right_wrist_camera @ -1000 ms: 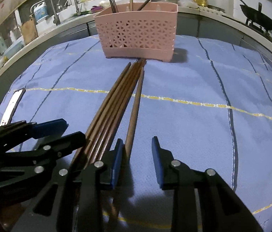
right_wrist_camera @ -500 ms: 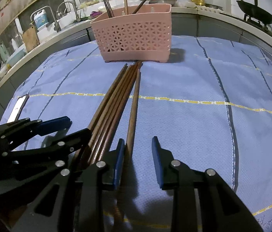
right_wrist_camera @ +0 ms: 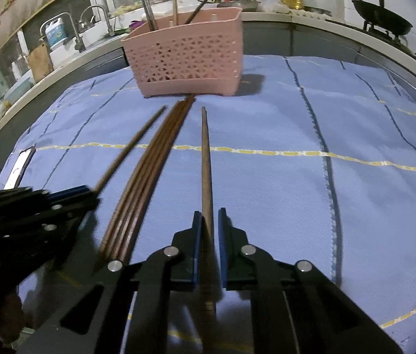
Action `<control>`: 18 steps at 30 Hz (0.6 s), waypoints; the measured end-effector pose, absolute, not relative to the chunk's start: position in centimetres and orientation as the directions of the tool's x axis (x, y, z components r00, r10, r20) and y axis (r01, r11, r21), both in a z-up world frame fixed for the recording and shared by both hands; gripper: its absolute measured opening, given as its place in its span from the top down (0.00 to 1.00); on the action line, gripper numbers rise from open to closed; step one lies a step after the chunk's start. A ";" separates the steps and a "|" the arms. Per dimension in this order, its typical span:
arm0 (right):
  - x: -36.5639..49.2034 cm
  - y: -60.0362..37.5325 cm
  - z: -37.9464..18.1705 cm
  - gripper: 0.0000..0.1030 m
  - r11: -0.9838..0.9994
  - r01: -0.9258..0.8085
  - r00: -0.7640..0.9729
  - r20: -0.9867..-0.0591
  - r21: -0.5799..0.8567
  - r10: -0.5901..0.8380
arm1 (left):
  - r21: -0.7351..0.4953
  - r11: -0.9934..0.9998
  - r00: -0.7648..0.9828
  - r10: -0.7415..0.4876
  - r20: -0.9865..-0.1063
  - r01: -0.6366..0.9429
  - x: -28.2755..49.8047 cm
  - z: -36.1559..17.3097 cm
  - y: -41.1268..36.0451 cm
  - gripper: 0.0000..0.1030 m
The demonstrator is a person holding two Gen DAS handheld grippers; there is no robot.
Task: Organize utensils
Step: 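Close the right tool on a brown chopstick while the left tool grasps another, then lift both held chopsticks and carry them over the pink basket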
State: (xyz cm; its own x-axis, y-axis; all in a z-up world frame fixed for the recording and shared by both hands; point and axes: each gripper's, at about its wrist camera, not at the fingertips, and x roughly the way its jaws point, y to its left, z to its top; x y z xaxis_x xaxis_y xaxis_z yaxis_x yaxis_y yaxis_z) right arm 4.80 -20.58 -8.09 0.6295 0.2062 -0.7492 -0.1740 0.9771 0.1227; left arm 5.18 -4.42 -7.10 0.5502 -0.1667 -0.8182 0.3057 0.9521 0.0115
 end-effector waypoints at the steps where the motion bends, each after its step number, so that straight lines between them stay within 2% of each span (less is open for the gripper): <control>1: 4.7 -20.7 -8.1 0.89 0.977 -0.172 0.626 -0.753 0.123 0.204 | 0.007 0.951 0.547 -0.171 -0.819 0.308 4.9 -7.1 -4.1 0.93; 7: 5.4 -20.9 -7.9 0.89 0.972 -0.180 0.595 -0.771 0.151 0.230 | -0.016 0.943 0.516 -0.196 -0.834 0.332 4.8 -7.0 -3.2 0.89; 12: 8.3 -20.9 -7.5 0.88 0.962 -0.192 0.557 -0.786 0.193 0.269 | -0.011 0.941 0.505 -0.191 -0.842 0.337 8.5 -6.6 -4.0 0.77; 18: 12.7 -19.5 -7.0 0.88 0.964 -0.228 0.555 -0.796 0.134 0.242 | 0.007 0.935 0.509 -0.188 -0.840 0.356 12.8 -6.6 -5.3 0.77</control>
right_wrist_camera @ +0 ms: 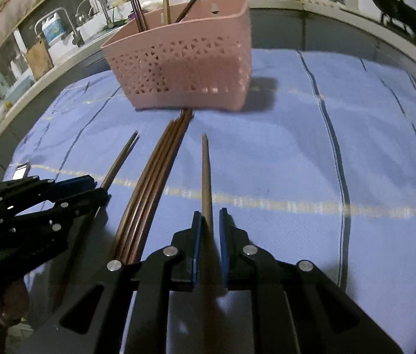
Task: Organize utensils
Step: 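Lift both held chopsticks and carry them over the pink basket, then lower both chopsticks into the pink basket and open both tools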
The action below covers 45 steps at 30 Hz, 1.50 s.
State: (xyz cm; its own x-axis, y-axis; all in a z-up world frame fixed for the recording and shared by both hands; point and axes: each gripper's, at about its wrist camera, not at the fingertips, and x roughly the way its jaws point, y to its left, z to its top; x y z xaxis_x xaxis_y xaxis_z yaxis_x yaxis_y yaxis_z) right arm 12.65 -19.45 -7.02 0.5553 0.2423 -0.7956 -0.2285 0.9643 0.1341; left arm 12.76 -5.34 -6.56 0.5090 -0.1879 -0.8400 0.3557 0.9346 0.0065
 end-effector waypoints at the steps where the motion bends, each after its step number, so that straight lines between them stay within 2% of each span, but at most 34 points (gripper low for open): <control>1: 13.4 -19.2 -7.0 0.88 0.964 -0.236 0.558 -0.794 0.126 0.241 | 0.006 0.935 0.511 -0.189 -0.838 0.355 13.2 -6.5 -5.5 0.77; 2: 14.0 -19.0 -7.0 0.88 0.963 -0.241 0.562 -0.791 0.121 0.241 | 0.007 0.935 0.514 -0.188 -0.837 0.353 13.5 -6.5 -5.6 0.79; 3: 14.7 -18.6 -7.0 0.88 0.960 -0.254 0.567 -0.787 0.114 0.243 | 0.012 0.935 0.519 -0.185 -0.834 0.353 13.9 -6.5 -5.8 0.88; 4: 15.1 -18.4 -7.0 0.90 0.959 -0.262 0.566 -0.788 0.107 0.243 | 0.004 0.933 0.517 -0.196 -0.833 0.360 14.2 -6.5 -5.9 0.93; 6: 15.6 -18.4 -6.9 0.95 0.953 -0.270 0.544 -0.796 0.133 0.266 | -0.024 0.933 0.505 -0.216 -0.836 0.359 14.7 -6.5 -5.8 0.95; 8: 15.5 -18.9 -6.2 0.95 0.946 -0.264 0.543 -0.781 0.189 0.308 | -0.071 0.932 0.490 -0.251 -0.835 0.355 15.0 -6.0 -5.2 0.95; 12: 13.3 -20.5 -2.5 0.95 0.925 -0.289 0.628 -0.681 0.245 0.377 | -0.128 0.923 0.561 -0.327 -0.761 0.364 13.4 -2.4 -3.5 0.95; 20: 8.8 -22.3 4.0 0.95 0.918 -0.317 0.783 -0.481 0.239 0.396 | -0.181 0.904 0.690 -0.414 -0.594 0.387 9.5 5.3 -1.1 0.95; 25: 8.1 -21.8 4.5 0.95 0.928 -0.314 0.805 -0.462 0.199 0.371 | -0.156 0.906 0.705 -0.406 -0.581 0.393 8.5 5.9 -1.5 0.95; 28: 8.1 -21.7 4.5 0.95 0.926 -0.310 0.797 -0.473 0.214 0.376 | -0.157 0.907 0.690 -0.401 -0.603 0.390 8.8 5.5 -1.3 0.95; 32: 8.3 -22.1 6.3 0.95 0.916 -0.323 0.806 -0.439 0.239 0.398 | -0.157 0.904 0.704 -0.411 -0.579 0.399 8.8 6.9 -0.9 0.95; 41: 11.9 -21.8 15.7 0.95 0.878 -0.394 0.835 -0.294 0.272 0.466 | -0.197 0.879 0.756 -0.474 -0.452 0.434 11.0 16.5 -0.3 0.95; 45: 14.6 -20.6 19.3 0.95 0.888 -0.393 0.863 -0.237 0.238 0.445 | -0.165 0.893 0.801 -0.450 -0.395 0.419 13.3 20.5 -1.0 0.95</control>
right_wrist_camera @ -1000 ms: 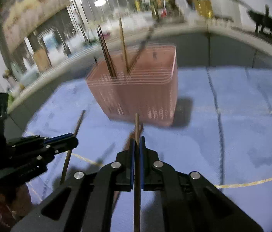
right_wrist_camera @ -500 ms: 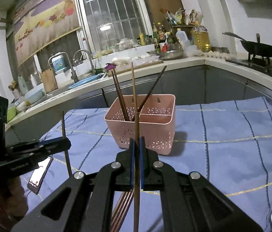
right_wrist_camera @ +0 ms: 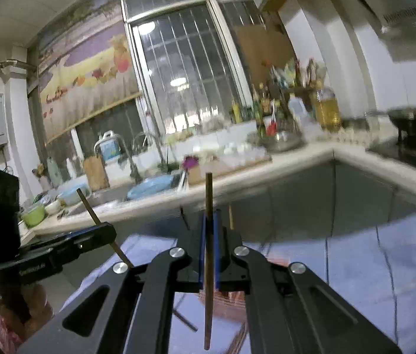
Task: Organize utensils
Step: 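Lower both chopsticks into the pink basket and open both tools, then move both open tools back down to the remaining chopsticks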
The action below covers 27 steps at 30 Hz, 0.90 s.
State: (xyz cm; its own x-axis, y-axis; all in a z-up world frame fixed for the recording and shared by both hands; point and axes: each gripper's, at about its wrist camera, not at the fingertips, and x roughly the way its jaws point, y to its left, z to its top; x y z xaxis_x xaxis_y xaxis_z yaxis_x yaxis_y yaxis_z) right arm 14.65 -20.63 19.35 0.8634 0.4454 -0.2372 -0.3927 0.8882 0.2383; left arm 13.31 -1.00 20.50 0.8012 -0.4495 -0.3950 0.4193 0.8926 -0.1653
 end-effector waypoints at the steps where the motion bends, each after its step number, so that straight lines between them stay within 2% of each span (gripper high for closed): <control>1: 15.5 -20.3 20.1 0.95 0.893 -0.389 0.871 -0.224 0.228 0.437 | -0.165 0.894 0.804 -0.448 -0.392 0.417 13.8 20.9 -1.2 0.95; 8: 20.9 -18.4 19.5 0.95 0.915 -0.362 0.887 -0.237 0.178 0.397 | -0.129 0.917 0.827 -0.396 -0.399 0.377 18.7 20.8 -2.7 0.95; 12: 23.0 -17.6 16.6 0.95 0.919 -0.357 0.870 -0.298 0.167 0.392 | -0.127 0.919 0.796 -0.387 -0.466 0.372 21.1 18.2 -3.6 0.95; 16: 24.6 -16.3 13.0 0.95 0.928 -0.345 0.839 -0.397 0.139 0.372 | -0.133 0.914 0.737 -0.389 -0.552 0.383 23.1 15.0 -5.0 0.95; 19: 25.4 -16.1 11.1 0.94 0.928 -0.334 0.806 -0.460 0.168 0.373 | -0.122 0.939 0.708 -0.325 -0.626 0.323 24.4 12.7 -5.4 0.87; 21: 25.2 -16.8 11.0 0.93 0.915 -0.336 0.795 -0.454 0.223 0.402 | -0.163 0.936 0.698 -0.342 -0.629 0.312 24.4 12.3 -4.7 0.72; 23: 24.0 -17.5 11.8 0.87 0.911 -0.323 0.814 -0.416 0.254 0.405 | -0.173 0.943 0.727 -0.331 -0.602 0.285 23.6 12.7 -3.7 0.65; 24: 23.2 -17.8 12.4 0.74 0.910 -0.323 0.825 -0.394 0.260 0.405 | -0.171 0.945 0.747 -0.325 -0.580 0.278 22.8 13.4 -3.1 0.64; 25: 22.6 -18.0 12.8 0.55 0.909 -0.323 0.833 -0.378 0.262 0.404 | -0.170 0.947 0.761 -0.320 -0.564 0.273 22.3 13.9 -2.8 0.63; 27: 20.6 -18.6 13.7 0.46 0.909 -0.323 0.861 -0.317 0.264 0.398 | -0.169 0.950 0.790 -0.313 -0.527 0.264 20.8 15.1 -2.0 0.63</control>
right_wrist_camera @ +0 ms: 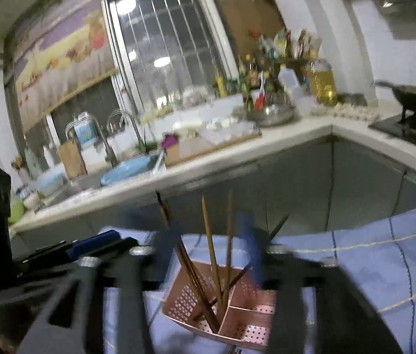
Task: Organize utensils
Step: 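Move both open tools back down to the remaining chopsticks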
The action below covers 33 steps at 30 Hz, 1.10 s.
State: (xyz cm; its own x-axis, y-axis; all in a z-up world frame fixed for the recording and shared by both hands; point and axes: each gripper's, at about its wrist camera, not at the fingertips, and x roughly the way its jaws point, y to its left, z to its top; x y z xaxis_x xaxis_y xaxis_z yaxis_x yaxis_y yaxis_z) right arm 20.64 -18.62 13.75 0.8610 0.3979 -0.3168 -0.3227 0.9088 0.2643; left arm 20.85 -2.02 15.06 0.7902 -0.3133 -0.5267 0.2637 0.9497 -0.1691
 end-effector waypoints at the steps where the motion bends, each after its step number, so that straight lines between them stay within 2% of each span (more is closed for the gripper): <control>1: 19.3 -18.9 14.1 0.46 0.909 -0.326 0.871 -0.291 0.260 0.395 | -0.169 0.950 0.802 -0.313 -0.509 0.263 20.3 15.6 -1.6 0.63; 3: 16.4 -19.5 14.1 0.46 0.905 -0.341 0.877 -0.260 0.255 0.404 | -0.172 0.949 0.825 -0.315 -0.469 0.265 18.4 16.4 -0.9 0.63; 5: 14.0 -20.1 12.8 0.45 0.898 -0.346 0.869 -0.270 0.270 0.416 | -0.179 0.945 0.842 -0.325 -0.430 0.274 16.0 16.5 0.2 0.62; 7: 12.3 -20.8 10.0 0.42 0.889 -0.345 0.834 -0.336 0.301 0.438 | -0.187 0.939 0.846 -0.340 -0.411 0.287 13.7 15.6 1.2 0.58; 9: 11.0 -21.2 6.4 0.42 0.891 -0.324 0.791 -0.426 0.318 0.440 | -0.192 0.934 0.829 -0.355 -0.431 0.300 11.9 13.6 1.7 0.58; 12: 9.6 -20.1 -1.2 0.64 0.920 -0.269 0.647 -0.654 0.285 0.392 | -0.188 0.926 0.757 -0.376 -0.535 0.327 10.0 8.1 1.4 0.58; 13: 9.2 -19.7 -3.0 0.69 0.921 -0.265 0.604 -0.695 0.286 0.390 | -0.188 0.925 0.735 -0.377 -0.564 0.330 9.7 6.6 1.2 0.58; 15: 8.4 -18.8 -5.5 0.73 0.929 -0.259 0.553 -0.748 0.264 0.367 | -0.211 0.915 0.665 -0.396 -0.634 0.344 8.8 3.0 0.5 0.58; 18: 7.5 -17.6 -6.7 0.74 0.935 -0.270 0.533 -0.772 0.231 0.345 | -0.230 0.906 0.590 -0.408 -0.697 0.354 7.8 -0.5 -0.4 0.65; 21: 7.2 -16.4 -7.2 0.74 0.932 -0.289 0.528 -0.775 0.219 0.346 | -0.259 0.897 0.524 -0.423 -0.739 0.359 6.7 -3.3 -1.4 0.65; 24: 6.9 -15.5 -7.1 0.74 0.950 -0.293 0.576 -0.774 0.105 0.263 | -0.271 0.894 0.488 -0.426 -0.762 0.358 6.0 -4.9 -2.1 0.65; 33: 7.1 -17.5 -7.6 0.74 0.952 -0.275 0.570 -0.775 0.132 0.272 | -0.258 0.885 0.431 -0.421 -0.799 0.387 6.0 -6.4 -4.6 0.65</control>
State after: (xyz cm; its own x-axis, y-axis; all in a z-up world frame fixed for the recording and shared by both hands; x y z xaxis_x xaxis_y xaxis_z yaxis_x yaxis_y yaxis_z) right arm 7.10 -17.54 -7.55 0.5696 0.2724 -0.7755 -0.2751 0.9523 0.1324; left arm 6.03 -4.62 -6.41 0.4307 -0.4206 -0.7985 0.3867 0.8855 -0.2578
